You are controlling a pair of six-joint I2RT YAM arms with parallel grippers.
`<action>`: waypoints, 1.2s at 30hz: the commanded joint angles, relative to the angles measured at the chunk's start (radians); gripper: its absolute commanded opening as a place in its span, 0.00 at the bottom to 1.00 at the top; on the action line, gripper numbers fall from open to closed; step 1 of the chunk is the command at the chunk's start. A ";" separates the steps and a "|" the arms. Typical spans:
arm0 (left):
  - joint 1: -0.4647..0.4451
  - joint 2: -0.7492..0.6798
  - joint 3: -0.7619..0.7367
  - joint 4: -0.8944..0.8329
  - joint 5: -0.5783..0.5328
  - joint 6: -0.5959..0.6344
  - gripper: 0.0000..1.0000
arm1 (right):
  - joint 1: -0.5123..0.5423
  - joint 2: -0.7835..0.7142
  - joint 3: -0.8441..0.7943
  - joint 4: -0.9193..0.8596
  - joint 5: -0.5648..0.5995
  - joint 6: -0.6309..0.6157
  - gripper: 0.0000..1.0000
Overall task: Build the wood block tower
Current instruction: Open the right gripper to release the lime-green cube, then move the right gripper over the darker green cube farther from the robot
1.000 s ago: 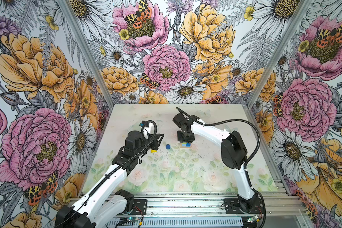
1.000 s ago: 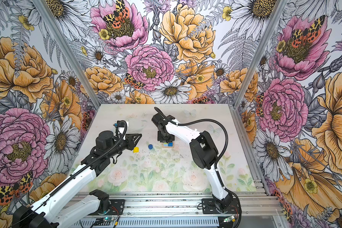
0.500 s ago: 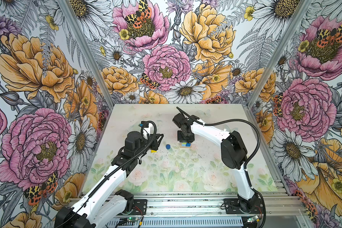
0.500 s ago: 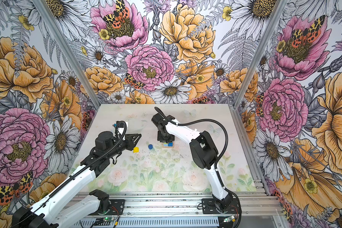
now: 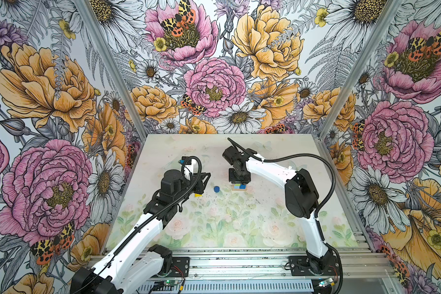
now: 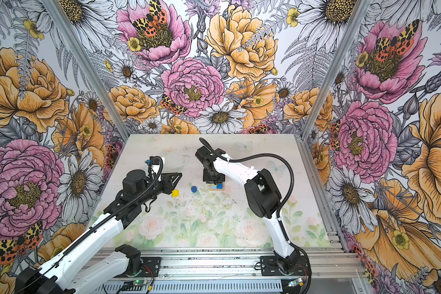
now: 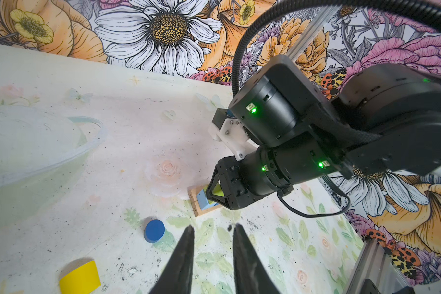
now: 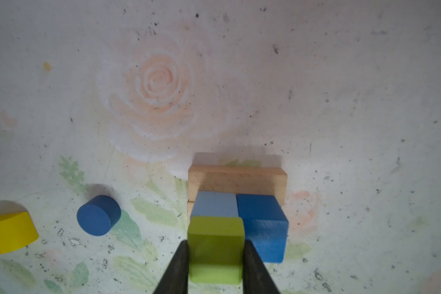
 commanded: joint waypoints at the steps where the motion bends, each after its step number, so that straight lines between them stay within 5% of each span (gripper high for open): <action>1: 0.001 -0.018 -0.012 0.022 -0.019 0.019 0.28 | 0.008 0.001 0.022 0.000 0.025 0.019 0.34; 19: -0.002 -0.019 -0.012 0.022 -0.023 0.021 0.28 | 0.008 -0.040 0.027 -0.001 0.046 0.023 0.47; 36: -0.001 -0.003 -0.009 0.021 -0.019 0.021 0.28 | -0.054 -0.358 -0.151 -0.007 0.130 0.012 0.48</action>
